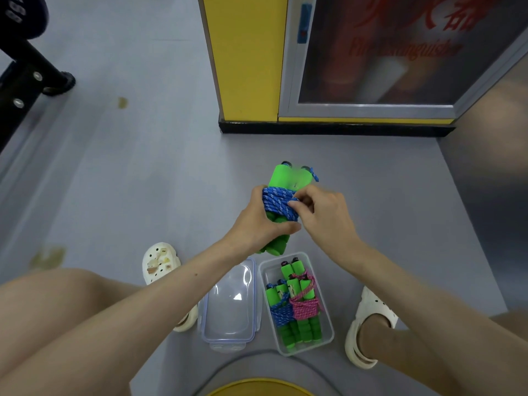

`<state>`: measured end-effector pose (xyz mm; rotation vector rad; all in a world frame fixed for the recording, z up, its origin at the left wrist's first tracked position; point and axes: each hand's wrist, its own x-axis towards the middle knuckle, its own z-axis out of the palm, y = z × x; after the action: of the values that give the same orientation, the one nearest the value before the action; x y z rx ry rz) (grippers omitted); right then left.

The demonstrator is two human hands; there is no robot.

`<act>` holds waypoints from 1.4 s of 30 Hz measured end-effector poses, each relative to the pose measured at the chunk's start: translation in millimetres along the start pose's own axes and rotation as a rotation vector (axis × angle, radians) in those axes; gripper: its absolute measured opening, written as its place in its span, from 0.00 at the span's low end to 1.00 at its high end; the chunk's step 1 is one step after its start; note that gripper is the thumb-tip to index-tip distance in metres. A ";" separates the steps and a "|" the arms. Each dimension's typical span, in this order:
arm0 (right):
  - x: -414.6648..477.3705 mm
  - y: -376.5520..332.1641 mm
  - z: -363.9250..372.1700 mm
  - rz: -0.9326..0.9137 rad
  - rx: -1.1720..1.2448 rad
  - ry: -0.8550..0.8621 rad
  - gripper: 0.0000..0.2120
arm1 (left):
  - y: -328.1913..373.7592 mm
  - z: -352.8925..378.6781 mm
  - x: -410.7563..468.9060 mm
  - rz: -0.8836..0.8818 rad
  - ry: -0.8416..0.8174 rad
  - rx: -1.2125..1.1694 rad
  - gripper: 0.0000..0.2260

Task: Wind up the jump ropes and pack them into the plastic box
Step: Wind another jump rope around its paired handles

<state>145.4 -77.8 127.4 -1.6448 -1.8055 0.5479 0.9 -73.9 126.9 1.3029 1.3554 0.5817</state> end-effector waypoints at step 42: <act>4.4 -6.4 -4.5 0.023 0.244 -0.074 0.04 | 14.2 -9.9 4.5 -0.211 0.054 -0.305 0.13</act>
<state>143.8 -74.8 135.6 -1.4976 -1.6976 0.8156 -2.0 -62.8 140.6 0.8921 1.3672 0.6522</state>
